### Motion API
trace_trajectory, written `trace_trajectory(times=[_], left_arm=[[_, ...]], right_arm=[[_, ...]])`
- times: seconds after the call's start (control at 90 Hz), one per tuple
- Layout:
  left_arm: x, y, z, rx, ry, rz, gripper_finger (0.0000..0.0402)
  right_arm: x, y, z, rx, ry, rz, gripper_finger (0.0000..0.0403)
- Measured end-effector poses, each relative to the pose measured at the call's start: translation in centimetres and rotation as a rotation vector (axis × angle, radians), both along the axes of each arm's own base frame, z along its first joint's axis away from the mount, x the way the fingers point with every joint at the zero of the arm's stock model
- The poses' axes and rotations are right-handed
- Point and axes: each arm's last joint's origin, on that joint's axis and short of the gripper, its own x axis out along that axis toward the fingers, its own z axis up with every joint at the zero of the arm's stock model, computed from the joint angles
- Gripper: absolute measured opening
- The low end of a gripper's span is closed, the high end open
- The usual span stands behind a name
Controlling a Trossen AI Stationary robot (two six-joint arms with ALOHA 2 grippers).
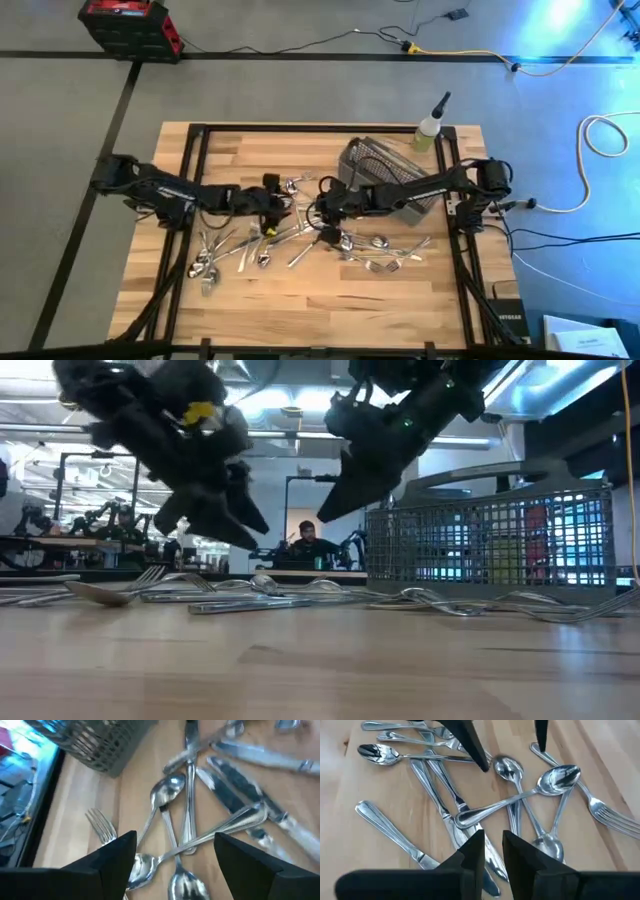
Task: Sort silverware
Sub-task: Put the silver spoon into the gray silverware organizer
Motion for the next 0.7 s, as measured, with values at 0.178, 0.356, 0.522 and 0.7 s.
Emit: trace_trajectory(times=[0.178,0.356,0.522,0.7], left_arm=[[2.4,1.3,-0.7,0.122,0.197,-0.082,0.0238],[4.3,2.2,-1.4,0.21,0.319,-0.166,0.0237],[5.3,2.3,-1.7,0.272,0.394,-0.269,0.0237],[5.4,2.3,-1.7,0.293,0.423,-0.314,0.0236]], right_arm=[[-0.1,0.1,-0.1,0.036,0.016,0.03,0.0051],[-0.6,0.7,-0.5,0.05,0.074,0.058,0.0051],[-0.7,1.4,-0.6,0.039,0.088,0.082,0.0051],[-0.7,1.3,-0.6,0.033,0.089,0.081,0.0051]])
